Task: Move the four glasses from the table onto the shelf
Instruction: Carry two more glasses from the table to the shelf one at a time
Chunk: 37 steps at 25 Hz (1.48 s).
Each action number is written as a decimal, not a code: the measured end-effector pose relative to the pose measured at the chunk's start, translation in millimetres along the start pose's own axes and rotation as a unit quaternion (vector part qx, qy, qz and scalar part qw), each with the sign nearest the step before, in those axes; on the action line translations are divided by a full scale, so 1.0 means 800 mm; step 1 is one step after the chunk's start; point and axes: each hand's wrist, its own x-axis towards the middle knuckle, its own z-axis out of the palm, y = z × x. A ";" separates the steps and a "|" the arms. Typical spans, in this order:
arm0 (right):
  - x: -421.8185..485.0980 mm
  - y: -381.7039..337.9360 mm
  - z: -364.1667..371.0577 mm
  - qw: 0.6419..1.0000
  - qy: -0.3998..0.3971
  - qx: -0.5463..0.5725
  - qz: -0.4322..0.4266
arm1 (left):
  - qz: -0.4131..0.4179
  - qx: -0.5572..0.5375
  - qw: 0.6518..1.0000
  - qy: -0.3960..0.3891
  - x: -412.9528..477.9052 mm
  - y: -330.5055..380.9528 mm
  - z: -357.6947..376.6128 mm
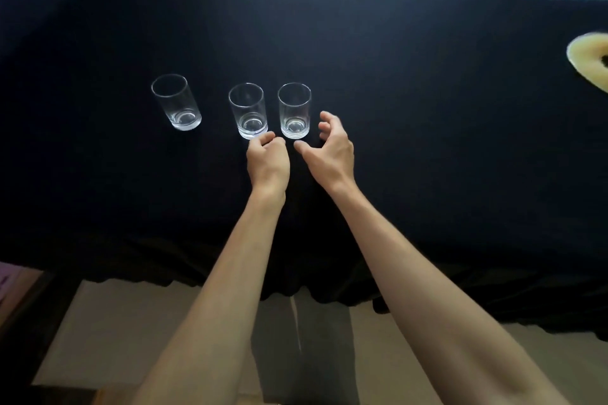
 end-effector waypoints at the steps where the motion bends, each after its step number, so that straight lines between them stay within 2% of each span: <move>1: 0.010 -0.002 0.005 1.000 0.003 -0.010 -0.005 | -0.004 0.000 1.000 -0.004 0.008 0.001 0.002; 6: 0.038 -0.013 0.028 0.999 0.002 -0.027 -0.028 | -0.020 -0.030 0.999 -0.024 0.032 0.003 0.010; 11: 0.034 -0.018 0.024 1.000 0.012 0.007 -0.011 | -0.035 -0.044 0.998 -0.027 0.034 0.013 0.006; 17: -0.035 -0.029 0.008 0.998 0.004 0.031 -0.051 | -0.059 -0.094 0.993 -0.051 0.001 0.027 -0.015; 22: -0.097 -0.028 -0.005 0.996 -0.050 0.037 -0.069 | -0.073 -0.092 0.992 -0.041 -0.054 0.008 -0.055; 25: -0.135 -0.028 -0.010 0.991 -0.098 0.038 -0.081 | -0.074 -0.102 0.992 -0.006 -0.093 -0.005 -0.084; 29: -0.189 -0.033 -0.012 0.974 -0.190 0.058 -0.111 | -0.059 -0.125 0.987 0.077 -0.155 -0.022 -0.126; 34: -0.283 -0.036 0.000 0.939 -0.301 0.058 -0.158 | -0.065 -0.150 0.966 0.200 -0.236 -0.070 -0.197; 37: -0.356 -0.040 0.022 0.906 -0.378 0.051 -0.185 | -0.064 -0.189 0.943 0.265 -0.295 -0.100 -0.259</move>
